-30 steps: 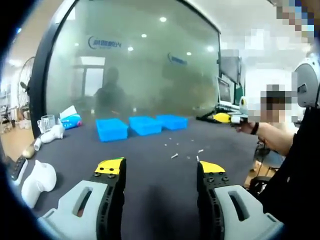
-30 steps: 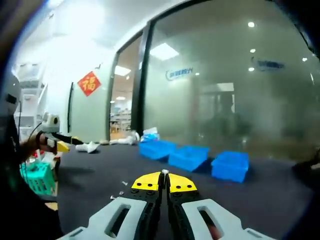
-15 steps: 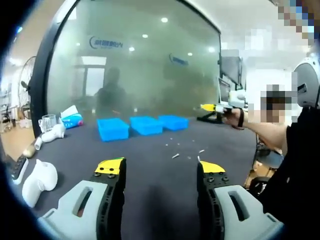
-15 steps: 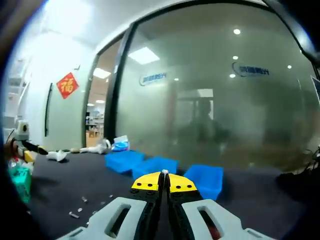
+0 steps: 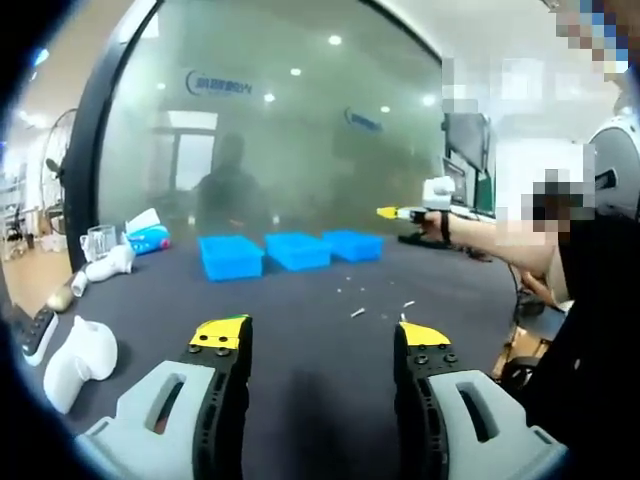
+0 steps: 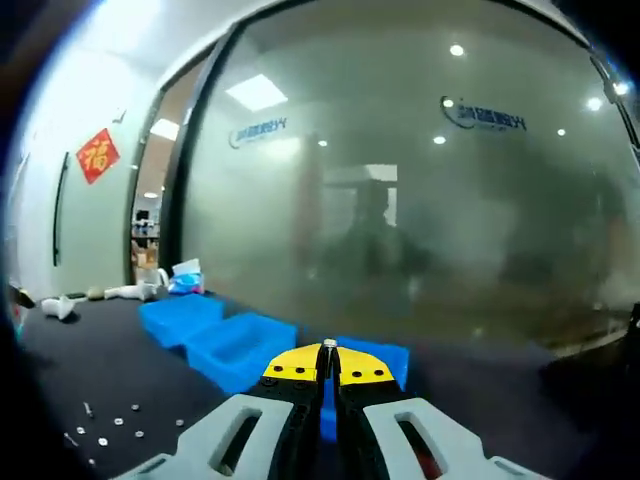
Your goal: Sort the screws, nuts, and washers into the corresponding bins
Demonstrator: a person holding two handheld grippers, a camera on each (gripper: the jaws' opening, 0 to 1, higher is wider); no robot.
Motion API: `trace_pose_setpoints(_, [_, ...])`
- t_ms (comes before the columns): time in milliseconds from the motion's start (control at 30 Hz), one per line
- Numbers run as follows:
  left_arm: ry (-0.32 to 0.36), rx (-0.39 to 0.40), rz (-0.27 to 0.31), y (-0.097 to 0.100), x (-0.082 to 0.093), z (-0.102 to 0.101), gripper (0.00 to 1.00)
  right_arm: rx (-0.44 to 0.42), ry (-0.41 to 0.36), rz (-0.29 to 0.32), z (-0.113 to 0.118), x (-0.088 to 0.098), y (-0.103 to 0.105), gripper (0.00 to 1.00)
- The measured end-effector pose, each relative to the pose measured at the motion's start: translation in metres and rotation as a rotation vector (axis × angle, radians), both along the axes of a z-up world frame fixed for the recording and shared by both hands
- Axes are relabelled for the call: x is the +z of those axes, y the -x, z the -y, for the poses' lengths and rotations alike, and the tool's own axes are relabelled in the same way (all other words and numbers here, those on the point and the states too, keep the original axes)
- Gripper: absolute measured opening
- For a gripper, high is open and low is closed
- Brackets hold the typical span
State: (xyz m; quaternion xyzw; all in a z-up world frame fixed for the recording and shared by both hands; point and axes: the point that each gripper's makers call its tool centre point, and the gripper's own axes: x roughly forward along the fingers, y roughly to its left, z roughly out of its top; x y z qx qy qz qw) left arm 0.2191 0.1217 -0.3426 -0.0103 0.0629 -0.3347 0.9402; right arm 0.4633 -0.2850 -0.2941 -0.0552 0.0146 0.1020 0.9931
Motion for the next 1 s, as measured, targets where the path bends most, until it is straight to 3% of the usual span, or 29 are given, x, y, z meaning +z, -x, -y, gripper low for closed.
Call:
trace_pose_setpoints(200, [0.007, 0.006, 0.006, -0.003, 0.002, 0.000, 0.56, -0.021, 0.018, -0.028, -0.003, -0.003, -0.028, 0.01])
trace_pose_setpoints(467, [0.019, 0.019, 0.010, -0.005, 0.003, -0.004, 0.56, -0.028, 0.056, -0.087, -0.004, -0.013, -0.048, 0.01])
trace_pose_setpoints(600, [0.022, 0.020, 0.009, -0.005, 0.003, -0.004, 0.55, -0.037, 0.050, -0.115, -0.001, -0.020, -0.052, 0.01])
trace_pose_setpoints(1000, [0.038, 0.025, 0.000, -0.007, 0.002, -0.004, 0.55, -0.055, 0.025, -0.126, 0.004, -0.024, -0.053, 0.02])
